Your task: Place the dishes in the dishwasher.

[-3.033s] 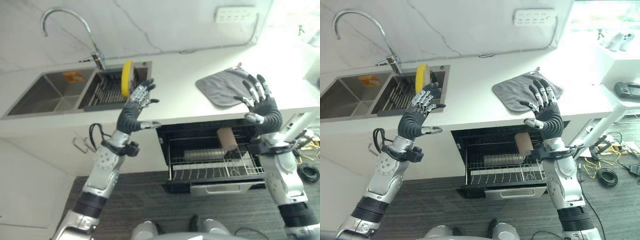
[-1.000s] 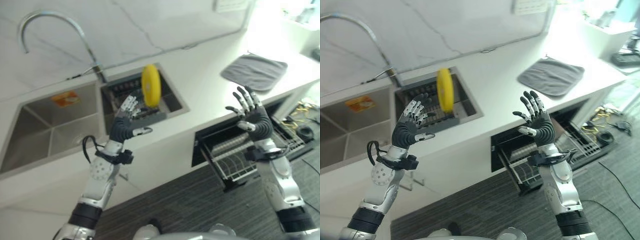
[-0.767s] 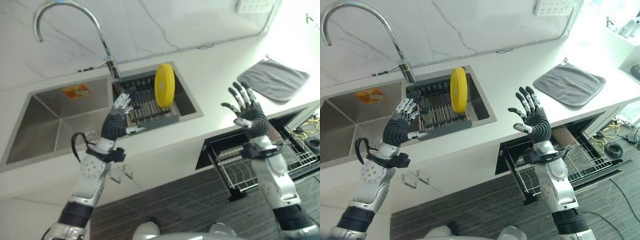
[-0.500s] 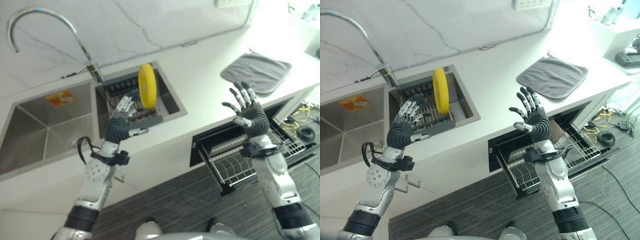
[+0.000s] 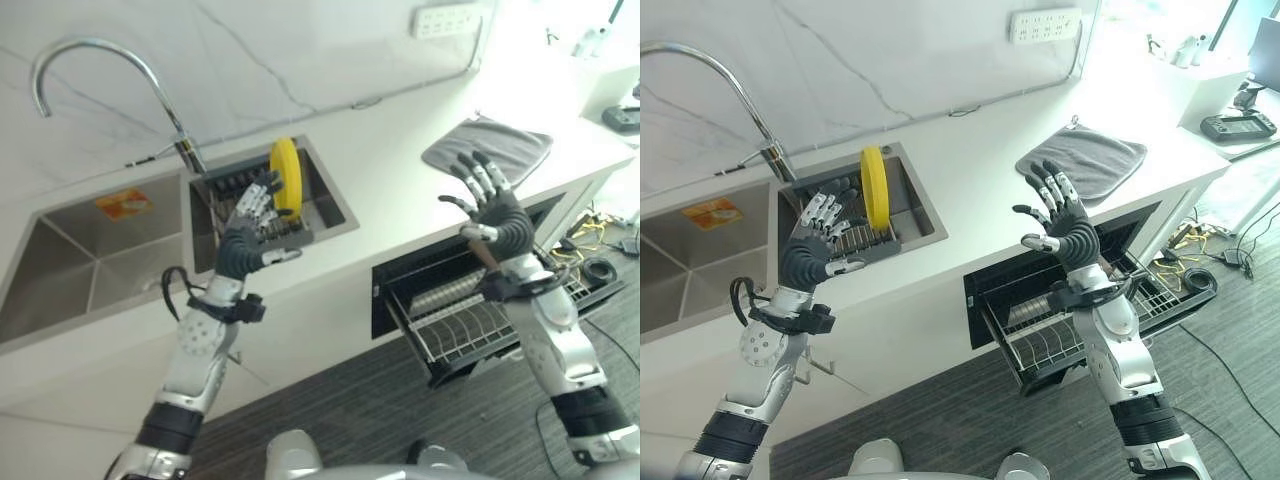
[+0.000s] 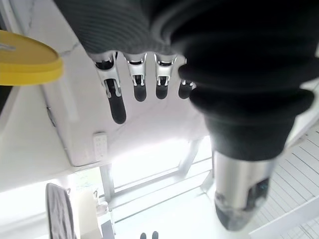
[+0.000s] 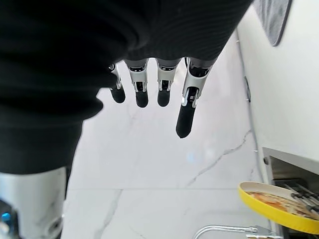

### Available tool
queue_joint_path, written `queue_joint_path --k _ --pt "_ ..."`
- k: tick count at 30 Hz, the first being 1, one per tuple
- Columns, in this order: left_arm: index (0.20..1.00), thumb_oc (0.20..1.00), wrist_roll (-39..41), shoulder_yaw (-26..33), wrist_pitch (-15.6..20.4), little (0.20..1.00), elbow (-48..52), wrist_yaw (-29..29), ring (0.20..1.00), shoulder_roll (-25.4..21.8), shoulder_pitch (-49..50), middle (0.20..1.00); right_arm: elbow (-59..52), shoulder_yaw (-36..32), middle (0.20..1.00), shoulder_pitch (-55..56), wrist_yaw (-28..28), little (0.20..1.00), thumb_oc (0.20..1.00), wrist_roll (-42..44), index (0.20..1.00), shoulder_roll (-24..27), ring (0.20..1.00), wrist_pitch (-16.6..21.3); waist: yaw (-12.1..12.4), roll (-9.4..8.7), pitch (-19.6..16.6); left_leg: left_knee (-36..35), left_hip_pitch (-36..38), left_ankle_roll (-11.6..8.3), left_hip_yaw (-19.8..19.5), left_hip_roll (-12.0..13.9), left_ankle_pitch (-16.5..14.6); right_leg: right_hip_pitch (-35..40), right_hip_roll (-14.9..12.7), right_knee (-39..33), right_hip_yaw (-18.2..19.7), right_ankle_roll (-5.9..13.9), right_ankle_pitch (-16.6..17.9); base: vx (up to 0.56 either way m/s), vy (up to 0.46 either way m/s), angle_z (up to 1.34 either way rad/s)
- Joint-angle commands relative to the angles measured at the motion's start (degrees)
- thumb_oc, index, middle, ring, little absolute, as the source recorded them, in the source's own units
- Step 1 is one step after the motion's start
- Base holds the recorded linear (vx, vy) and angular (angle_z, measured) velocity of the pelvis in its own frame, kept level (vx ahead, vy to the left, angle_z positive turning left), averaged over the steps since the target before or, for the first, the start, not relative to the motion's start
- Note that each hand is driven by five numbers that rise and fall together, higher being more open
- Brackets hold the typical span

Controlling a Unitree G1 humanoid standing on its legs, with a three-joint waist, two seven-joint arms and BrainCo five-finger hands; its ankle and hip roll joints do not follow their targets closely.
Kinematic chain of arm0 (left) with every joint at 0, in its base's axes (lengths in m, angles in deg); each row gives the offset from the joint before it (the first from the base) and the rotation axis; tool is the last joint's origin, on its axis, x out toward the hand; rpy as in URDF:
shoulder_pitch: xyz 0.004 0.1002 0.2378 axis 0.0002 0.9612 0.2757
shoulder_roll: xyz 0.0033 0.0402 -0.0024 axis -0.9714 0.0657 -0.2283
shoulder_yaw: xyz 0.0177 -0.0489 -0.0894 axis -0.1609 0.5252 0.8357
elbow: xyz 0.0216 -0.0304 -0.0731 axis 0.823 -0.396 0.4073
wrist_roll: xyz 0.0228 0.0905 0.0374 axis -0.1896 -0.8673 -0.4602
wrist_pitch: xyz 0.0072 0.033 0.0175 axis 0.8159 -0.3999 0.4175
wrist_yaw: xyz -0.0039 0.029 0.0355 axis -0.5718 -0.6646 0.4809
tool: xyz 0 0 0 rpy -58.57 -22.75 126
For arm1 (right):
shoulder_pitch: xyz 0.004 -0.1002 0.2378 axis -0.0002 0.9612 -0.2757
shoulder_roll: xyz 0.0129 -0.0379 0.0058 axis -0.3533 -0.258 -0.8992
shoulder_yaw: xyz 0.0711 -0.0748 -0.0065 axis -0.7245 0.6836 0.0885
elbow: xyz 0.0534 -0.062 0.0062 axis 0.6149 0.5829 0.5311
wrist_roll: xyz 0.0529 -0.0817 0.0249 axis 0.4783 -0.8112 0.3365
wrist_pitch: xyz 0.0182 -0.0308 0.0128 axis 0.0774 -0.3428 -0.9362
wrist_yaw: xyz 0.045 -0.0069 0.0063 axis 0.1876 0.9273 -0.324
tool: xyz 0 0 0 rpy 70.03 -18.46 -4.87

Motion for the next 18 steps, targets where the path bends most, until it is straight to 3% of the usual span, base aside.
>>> queue_joint_path --k 1,6,10,18 --pt "1.0 1.0 -0.12 1.96 2.11 1.0 2.27 0.21 1.0 -1.51 -0.63 1.0 -4.83 -0.39 1.0 -0.45 0.32 1.0 1.0 0.01 1.0 -1.4 1.0 1.06 -1.19 -0.98 -0.07 -5.84 2.87 -0.39 0.62 -0.99 3.91 7.36 0.7 -2.44 -1.69 0.92 -3.38 0.15 0.149 0.06" --pt "1.0 1.0 1.97 3.11 2.07 1.0 2.65 0.06 1.0 -1.67 1.21 1.0 -4.7 -0.34 1.0 2.49 -0.58 1.0 1.0 -2.21 1.0 -1.59 1.0 0.93 -0.19 -1.18 -0.53 -8.83 5.04 -0.25 0.29 -2.39 2.52 7.88 -0.99 -0.75 -3.13 2.07 -5.25 0.15 0.094 0.0" --pt "1.0 1.0 1.62 3.37 2.13 1.0 3.43 -1.45 1.0 -1.28 2.43 1.0 -4.37 0.02 1.0 1.37 0.39 1.0 1.0 -3.95 1.0 -1.64 1.0 0.69 1.24 -1.54 -0.78 -10.77 4.87 -0.07 -0.18 -3.13 3.15 8.37 -1.41 -0.95 -4.02 2.36 -5.43 0.06 0.062 0.06" --pt "1.0 1.0 1.47 4.86 1.95 1.0 5.04 -1.19 1.0 -1.88 3.58 1.0 -4.25 3.62 1.0 -3.8 1.53 1.0 1.0 -7.52 1.0 -1.65 1.0 -2.12 4.06 -1.7 -1.67 -12.4 4.69 0.24 0.71 -3.79 3.6 10.39 -2.94 -5.26 -7.1 4.08 -2.62 0.04 0.025 0.1"
